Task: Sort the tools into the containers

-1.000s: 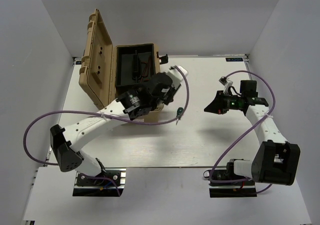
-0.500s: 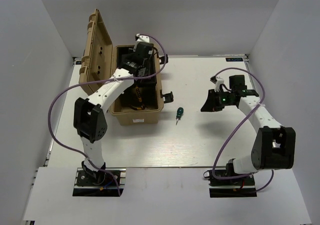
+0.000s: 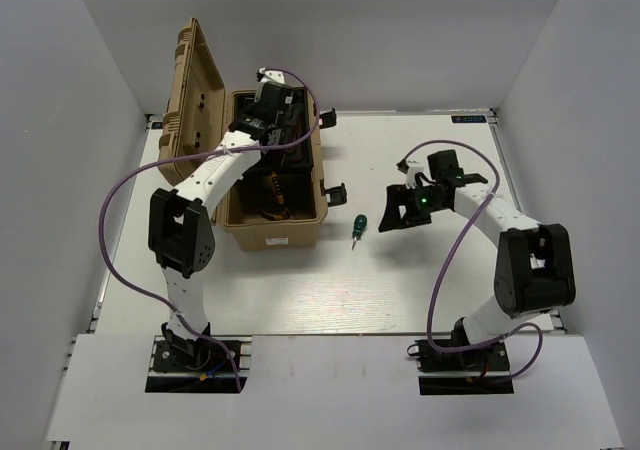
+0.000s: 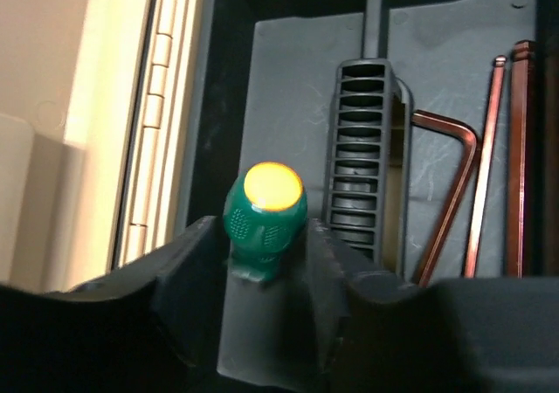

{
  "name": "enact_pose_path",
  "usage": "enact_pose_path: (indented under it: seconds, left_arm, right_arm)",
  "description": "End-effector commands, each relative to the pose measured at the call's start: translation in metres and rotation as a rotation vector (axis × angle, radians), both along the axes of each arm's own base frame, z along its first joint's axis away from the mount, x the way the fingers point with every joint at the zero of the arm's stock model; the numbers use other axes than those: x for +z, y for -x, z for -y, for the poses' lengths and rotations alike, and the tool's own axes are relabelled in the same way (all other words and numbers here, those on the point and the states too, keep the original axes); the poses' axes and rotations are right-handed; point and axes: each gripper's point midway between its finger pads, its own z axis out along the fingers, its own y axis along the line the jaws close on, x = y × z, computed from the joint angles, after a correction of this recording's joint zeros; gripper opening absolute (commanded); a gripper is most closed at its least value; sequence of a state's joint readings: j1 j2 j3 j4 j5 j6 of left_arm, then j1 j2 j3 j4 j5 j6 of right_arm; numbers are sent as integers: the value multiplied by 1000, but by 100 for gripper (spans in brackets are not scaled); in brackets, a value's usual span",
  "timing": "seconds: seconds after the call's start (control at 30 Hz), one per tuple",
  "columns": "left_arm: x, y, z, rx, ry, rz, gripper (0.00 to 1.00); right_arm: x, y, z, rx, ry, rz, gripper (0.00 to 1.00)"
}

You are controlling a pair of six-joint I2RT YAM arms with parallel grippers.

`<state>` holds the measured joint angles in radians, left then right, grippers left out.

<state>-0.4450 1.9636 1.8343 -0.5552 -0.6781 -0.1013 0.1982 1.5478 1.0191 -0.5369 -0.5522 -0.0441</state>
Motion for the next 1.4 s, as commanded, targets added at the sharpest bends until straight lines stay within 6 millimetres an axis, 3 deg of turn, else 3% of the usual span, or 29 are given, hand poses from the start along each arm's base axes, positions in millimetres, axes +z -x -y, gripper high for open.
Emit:
enact_pose_path:
  seconds: [0.0, 0.13, 0.3, 0.4, 0.43, 0.47, 0.5, 0.53, 0.57, 0.6, 0.63, 0.77, 0.8, 0.83, 0.9, 1.07, 1.23, 1.37]
  left_arm:
    - [43, 4, 3, -21, 55, 81, 58]
    - [62, 12, 3, -39, 82, 112, 71]
    - [86, 26, 2, -64, 139, 153, 74]
    - [99, 54, 18, -152, 238, 176, 74]
    - [81, 60, 24, -197, 266, 173, 74]
    - [107, 81, 34, -304, 345, 233, 75]
    - [109, 94, 44, -367, 379, 254, 75]
    - [90, 103, 49, -414, 402, 253, 75]
    - [111, 125, 53, -511, 430, 304, 75]
    - [111, 137, 57, -549, 446, 319, 75]
    - [95, 146, 58, -582, 444, 310, 76]
    - [94, 185, 60, -709, 458, 338, 76]
    - [83, 189, 57, -711, 444, 325, 77]
    - [90, 195, 54, -716, 448, 355, 77]
    - [81, 201, 50, -723, 427, 353, 77]
    - [87, 209, 43, -723, 420, 401, 77]
    - [89, 214, 38, -713, 419, 417, 79]
    - [84, 214, 38, -712, 417, 408, 79]
  right_arm:
    - [9, -23, -21, 21, -18, 68, 84]
    - [0, -33, -33, -13, -3, 57, 84]
    - [-7, -48, -44, -82, 12, 44, 82]
    - [-16, -51, -56, -128, 37, 33, 80]
    - [-22, -58, -55, -158, 59, 51, 78]
    - [-24, -56, -61, -150, 54, 48, 77]
    - [-25, -56, -66, -167, 46, 43, 77]
    - [-27, -61, -68, -177, 48, 56, 74]
    - [-29, -60, -70, -179, 62, 60, 73]
    - [-31, -57, -77, -181, 71, 53, 73]
    - [-34, -62, -73, -207, 109, 56, 73]
    - [-42, -68, -84, -223, 168, 59, 73]
    - [-44, -67, -85, -226, 180, 53, 73]
    - [-48, -66, -84, -228, 193, 47, 73]
    - [-56, -64, -87, -225, 227, 37, 71]
    - [-67, -56, -85, -222, 276, 25, 60]
    - [-69, -43, -75, -213, 311, 16, 57]
    - [-66, -40, -68, -210, 329, 23, 42]
